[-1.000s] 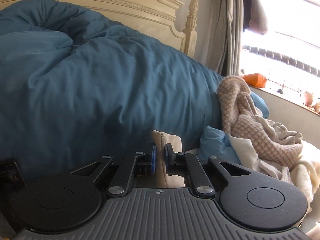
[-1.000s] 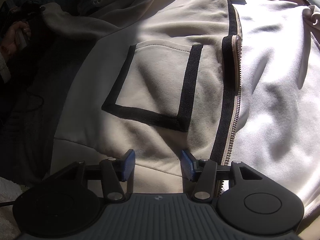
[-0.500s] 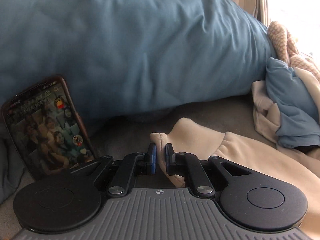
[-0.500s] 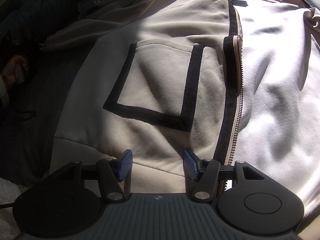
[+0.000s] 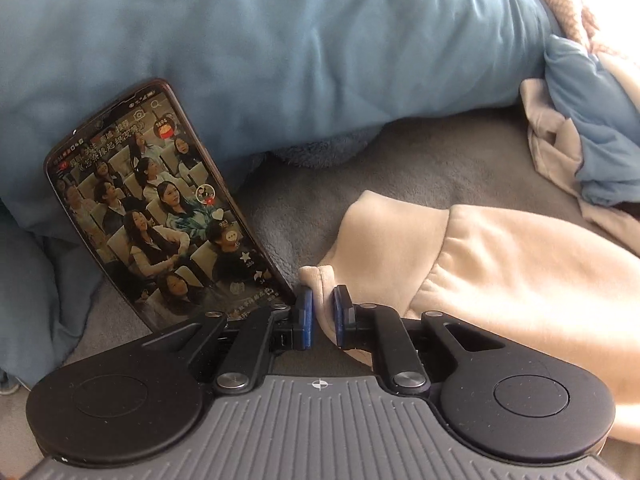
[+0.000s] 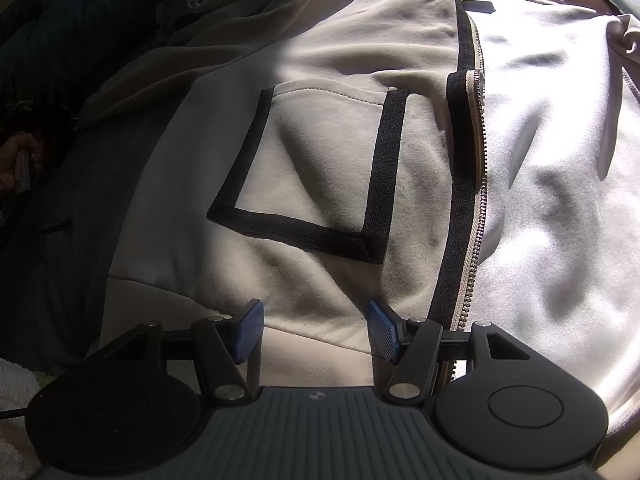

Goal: Fold clothes

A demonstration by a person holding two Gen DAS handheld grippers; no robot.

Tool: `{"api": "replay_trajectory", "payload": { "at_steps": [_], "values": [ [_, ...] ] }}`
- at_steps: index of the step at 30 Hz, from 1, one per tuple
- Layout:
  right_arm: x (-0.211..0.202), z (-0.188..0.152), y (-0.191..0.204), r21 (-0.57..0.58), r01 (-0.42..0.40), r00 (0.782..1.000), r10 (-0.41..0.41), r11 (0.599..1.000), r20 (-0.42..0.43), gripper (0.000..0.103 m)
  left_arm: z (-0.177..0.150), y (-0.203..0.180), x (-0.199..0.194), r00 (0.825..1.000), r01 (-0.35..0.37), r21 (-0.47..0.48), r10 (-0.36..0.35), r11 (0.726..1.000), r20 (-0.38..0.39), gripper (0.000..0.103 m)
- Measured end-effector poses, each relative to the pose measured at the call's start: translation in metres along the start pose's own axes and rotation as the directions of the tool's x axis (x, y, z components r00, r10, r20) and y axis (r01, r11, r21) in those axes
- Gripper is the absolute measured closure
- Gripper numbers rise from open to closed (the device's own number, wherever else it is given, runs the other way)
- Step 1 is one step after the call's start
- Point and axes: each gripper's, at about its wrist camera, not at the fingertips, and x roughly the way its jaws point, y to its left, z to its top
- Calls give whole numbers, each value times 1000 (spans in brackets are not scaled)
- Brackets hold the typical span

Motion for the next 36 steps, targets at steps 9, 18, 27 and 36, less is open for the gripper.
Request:
{"api": "replay_trajectory", "payload": {
  "at_steps": [9,18,27,36],
  "values": [
    [1,1,0,2,1,1000,-1,1000,4,41,5,13,-33,986,-16,-113,34,993,162,47],
    [0,3,-1,2,-2,1000,2,1000,1,40,-2,-31,-74,933,86,-54,-61,995,355,43],
    [-24,26,6,-30,-8,1000,7,1000,-24,40,-31,-113,-88,885,301,175,-343,937,315,39],
    [-64,88,30,-151,-58,997,51,987,-53,40,-48,-115,-65,903,319,159,-350,934,247,39]
  ]
}}
